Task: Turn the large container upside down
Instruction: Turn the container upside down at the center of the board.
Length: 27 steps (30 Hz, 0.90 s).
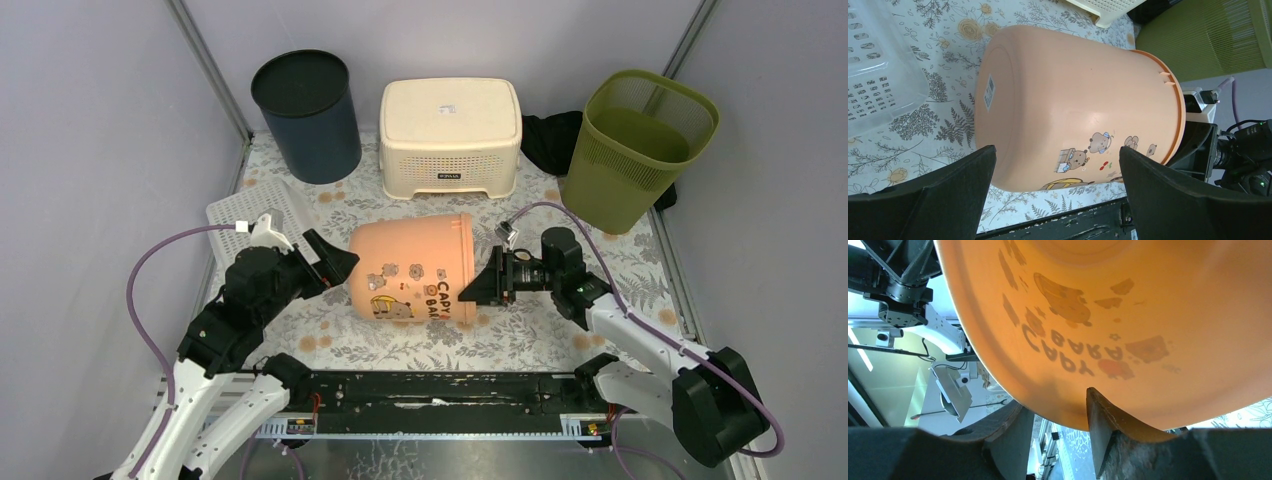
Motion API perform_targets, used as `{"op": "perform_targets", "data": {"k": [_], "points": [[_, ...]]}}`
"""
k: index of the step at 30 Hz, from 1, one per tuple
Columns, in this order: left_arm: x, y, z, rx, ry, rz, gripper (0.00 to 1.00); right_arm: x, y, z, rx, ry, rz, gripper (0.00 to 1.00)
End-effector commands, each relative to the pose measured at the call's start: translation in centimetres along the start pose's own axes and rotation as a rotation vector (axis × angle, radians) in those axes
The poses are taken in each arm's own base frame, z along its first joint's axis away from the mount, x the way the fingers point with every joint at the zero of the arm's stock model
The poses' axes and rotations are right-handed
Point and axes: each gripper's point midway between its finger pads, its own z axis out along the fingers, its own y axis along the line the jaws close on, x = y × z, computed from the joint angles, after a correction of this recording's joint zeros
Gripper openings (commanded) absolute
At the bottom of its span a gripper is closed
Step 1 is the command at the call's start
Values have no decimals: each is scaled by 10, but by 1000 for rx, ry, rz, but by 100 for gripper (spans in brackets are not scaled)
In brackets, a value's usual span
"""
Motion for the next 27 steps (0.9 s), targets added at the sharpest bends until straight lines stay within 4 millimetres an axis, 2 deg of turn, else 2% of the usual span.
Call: {"op": "perform_targets", "data": {"k": [1, 8, 12, 20, 27], "points": [[-10, -14, 3, 55, -36, -6, 100, 4, 10, 3, -9, 2, -44, 49], [-10, -15, 4, 56, -35, -5, 100, 9, 20, 11, -11, 18, -60, 49], [-10, -15, 4, 57, -36, -3, 100, 10, 18, 13, 1, 23, -57, 51], [-9, -13, 5, 54, -34, -3, 100, 2, 28, 13, 32, 40, -95, 57], [-8, -11, 3, 57, -40, -8, 100, -8, 27, 19, 62, 46, -123, 58]]}}
